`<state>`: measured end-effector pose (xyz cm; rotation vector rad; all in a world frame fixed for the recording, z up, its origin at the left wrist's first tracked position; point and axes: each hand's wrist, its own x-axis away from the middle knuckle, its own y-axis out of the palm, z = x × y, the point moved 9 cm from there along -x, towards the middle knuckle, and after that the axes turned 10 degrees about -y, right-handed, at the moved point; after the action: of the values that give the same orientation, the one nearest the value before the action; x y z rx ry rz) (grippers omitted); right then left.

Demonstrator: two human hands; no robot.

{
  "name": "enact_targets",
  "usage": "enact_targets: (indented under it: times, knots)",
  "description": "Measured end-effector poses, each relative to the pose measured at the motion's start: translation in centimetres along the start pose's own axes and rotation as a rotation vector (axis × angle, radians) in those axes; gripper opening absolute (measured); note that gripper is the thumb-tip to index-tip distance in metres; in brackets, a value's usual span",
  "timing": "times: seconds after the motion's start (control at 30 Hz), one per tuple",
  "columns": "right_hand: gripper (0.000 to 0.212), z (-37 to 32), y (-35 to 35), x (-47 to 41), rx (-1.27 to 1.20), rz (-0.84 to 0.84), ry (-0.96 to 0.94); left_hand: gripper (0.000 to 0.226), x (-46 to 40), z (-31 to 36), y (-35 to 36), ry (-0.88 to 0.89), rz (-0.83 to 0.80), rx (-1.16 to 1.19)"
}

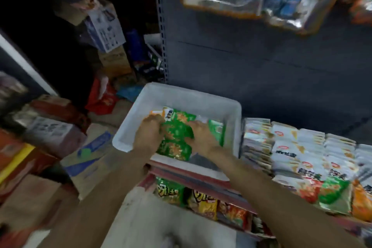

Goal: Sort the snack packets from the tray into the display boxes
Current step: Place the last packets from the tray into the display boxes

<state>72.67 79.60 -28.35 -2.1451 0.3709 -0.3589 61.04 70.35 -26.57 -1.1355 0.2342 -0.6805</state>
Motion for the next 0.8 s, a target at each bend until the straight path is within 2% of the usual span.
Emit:
enact_targets:
  times: [0.1, 0.2, 0.3, 0.37, 0.47, 0.6, 0.67, 0.8]
  knots:
    - [0.063, -0.5, 3.1, -2.0, 0.049, -0.111, 0.052, 0.037, -2.7, -3.0, 1.9, -0.012, -0.189, -0.103]
    - [0.066, -0.3, 5.8, -2.8, 0.043, -0.247, 0.11, 0.05, -4.2, -4.6, 3.1, -0.021, -0.291, -0.288]
    - [0.061, 0.1, 7.5, -2.8, 0.096, -0.375, 0.151, 0.042, -5.0, -5.5, 4.0, 0.023, -0.345, -0.45]
    - [0.057, 0.1, 7.9, -2.8, 0.101, -0.391, 0.174, 0.034, -5.3, -5.7, 4.2, 0.06, -0.349, -0.535]
    - [0.053, 0.0, 8.0, -2.8, 0.081, -0.388, 0.185, 0.032, -5.3, -5.2, 3.9, 0.093, -0.331, -0.534]
    - [0.053, 0.0, 8.0, -2.4, 0.082, -0.418, 0.181, 0.062, -4.6, -5.6, 4.9, 0.041, -0.49, -0.42]
    - [0.055, 0.2, 8.1, -2.1, 0.101, -0.432, 0.181, 0.057, -4.6, -5.6, 5.1, 0.05, -0.455, -0.453]
    - [0.055, 0.6, 8.3, -1.8, 0.074, -0.432, 0.202, 0.026, -4.7, -4.5, 4.0, 0.072, -0.3, -0.501]
